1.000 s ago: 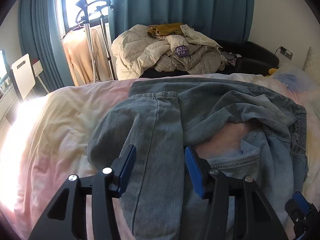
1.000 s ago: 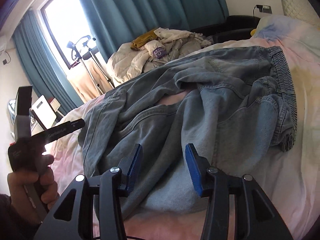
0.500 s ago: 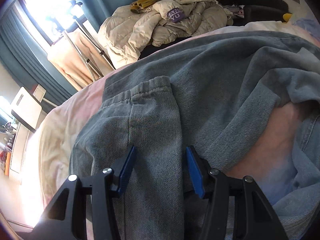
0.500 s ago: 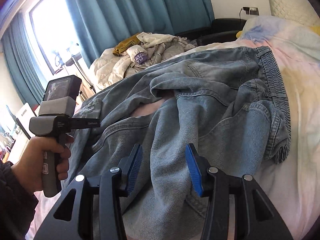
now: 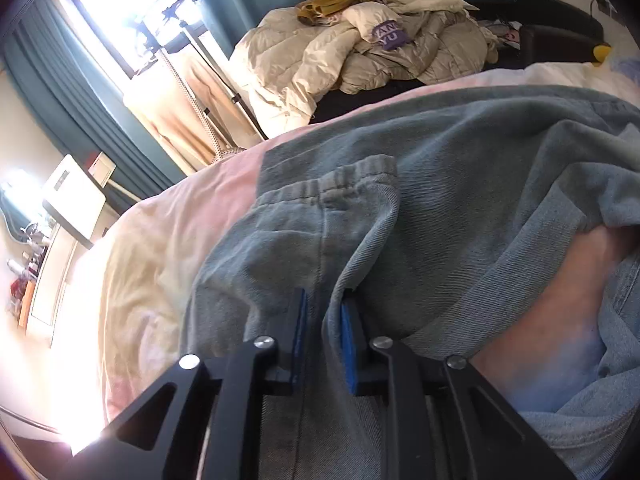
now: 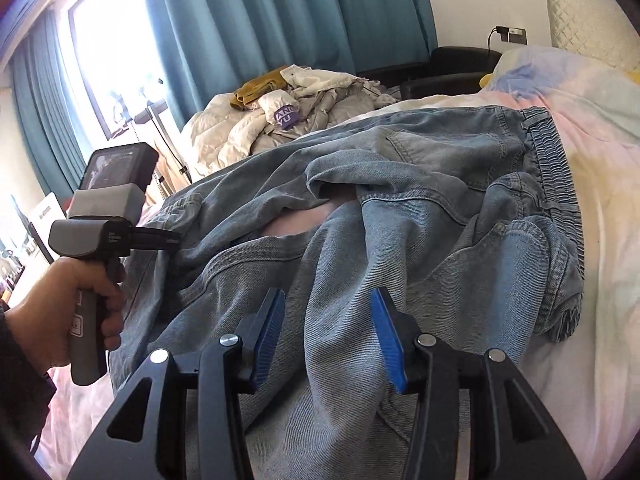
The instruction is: Fold clothes
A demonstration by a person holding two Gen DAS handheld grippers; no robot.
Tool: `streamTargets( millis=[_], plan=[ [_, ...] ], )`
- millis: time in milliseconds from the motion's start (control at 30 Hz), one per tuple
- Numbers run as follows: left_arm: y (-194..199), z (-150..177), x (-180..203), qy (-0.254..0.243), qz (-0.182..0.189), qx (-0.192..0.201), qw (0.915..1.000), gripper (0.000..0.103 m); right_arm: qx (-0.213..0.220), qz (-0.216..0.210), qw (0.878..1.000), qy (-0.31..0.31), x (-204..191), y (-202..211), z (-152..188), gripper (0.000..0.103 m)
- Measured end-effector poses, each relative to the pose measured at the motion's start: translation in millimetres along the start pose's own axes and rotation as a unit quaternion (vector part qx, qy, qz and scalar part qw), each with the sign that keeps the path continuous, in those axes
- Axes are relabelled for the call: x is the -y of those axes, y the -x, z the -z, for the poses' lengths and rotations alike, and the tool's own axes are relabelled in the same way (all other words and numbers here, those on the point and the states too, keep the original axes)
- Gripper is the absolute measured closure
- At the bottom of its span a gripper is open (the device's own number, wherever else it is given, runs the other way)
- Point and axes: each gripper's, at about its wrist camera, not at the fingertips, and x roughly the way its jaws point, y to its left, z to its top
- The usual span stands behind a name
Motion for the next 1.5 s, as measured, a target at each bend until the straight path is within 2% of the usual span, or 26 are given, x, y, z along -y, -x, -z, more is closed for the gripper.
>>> streamTargets(
  millis=[67, 300, 433, 500, 600, 733, 933, 1033, 1100, 1167, 1233, 1300, 1367, 1467, 1500],
  plan=[
    [11.4, 3.7, -18.5, 0.017, 0.000, 0.005, 0.9998, 0.096, 0.006, 0.002, 1.000, 0.003, -0.7, 4.4, -0.9, 0.058],
    [69.2, 34.7, -99.9, 0.102, -0.003, 0.056, 0.9932, 0.098, 0.013, 0.011, 1.000, 0.009, 0.8, 11.8, -2.2, 0.058],
    [102.5, 63.9, -160.5, 0.189, 0.000, 0.082, 0.9786, 0.098, 0.017, 0.021, 1.000, 0.012, -1.3, 19.3, -2.0, 0.058],
    [111.0, 83.5, -189.0, 0.229, 0.005, 0.080, 0.9701, 0.098, 0.017, 0.018, 1.000, 0.013, -1.1, 25.1, -1.2, 0.058],
    [112.6, 116.6, -209.3, 0.251, 0.016, 0.067, 0.9654, 0.098, 0.010, 0.009, 1.000, 0.002, 4.3, 35.5, -0.1, 0.058],
    [106.7, 146.2, -199.2, 0.236, 0.045, 0.042, 0.9699, 0.098, -0.005, -0.016, 0.999, -0.031, 10.9, 49.5, 0.7, 0.058],
    [101.2, 137.8, -155.7, 0.189, 0.084, 0.033, 0.9779, 0.097, 0.006, -0.022, 1.000, -0.009, -5.9, 65.6, 2.7, 0.058],
    [107.0, 119.5, -127.8, 0.148, 0.099, 0.056, 0.9824, 0.077, 0.004, -0.022, 1.000, -0.007, -8.1, 62.9, 4.5, 0.058],
    [106.6, 107.8, -109.2, 0.126, 0.117, 0.064, 0.9831, 0.070, -0.003, -0.018, 1.000, -0.006, -6.6, 56.6, 6.5, 0.058],
    [99.0, 95.4, -93.0, 0.116, 0.129, 0.064, 0.9827, 0.059, -0.013, -0.017, 1.000, -0.013, -2.8, 48.1, 8.0, 0.058],
    [90.3, 82.8, -78.0, 0.108, 0.135, 0.067, 0.9827, 0.057, -0.020, -0.017, 0.999, -0.024, 2.2, 39.1, 8.5, 0.058],
    [81.7, 70.1, -63.0, 0.101, 0.140, 0.071, 0.9825, 0.046, -0.026, -0.019, 0.999, -0.038, 7.8, 29.7, 8.1, 0.058],
    [70.6, 59.7, -52.8, 0.107, 0.160, 0.079, 0.9782, 0.033, -0.030, -0.016, 0.998, -0.049, 11.1, 20.2, 8.7, 0.058],
    [47.4, 46.5, -36.7, 0.107, 0.187, 0.067, 0.9742, 0.030, -0.040, -0.013, 0.997, -0.058, 12.0, 4.5, 9.9, 0.058],
    [38.1, 41.9, -28.5, 0.100, 0.184, 0.060, 0.9759, 0.029, -0.041, -0.015, 0.997, -0.061, 12.0, 0.9, 9.8, 0.058]
  ],
)
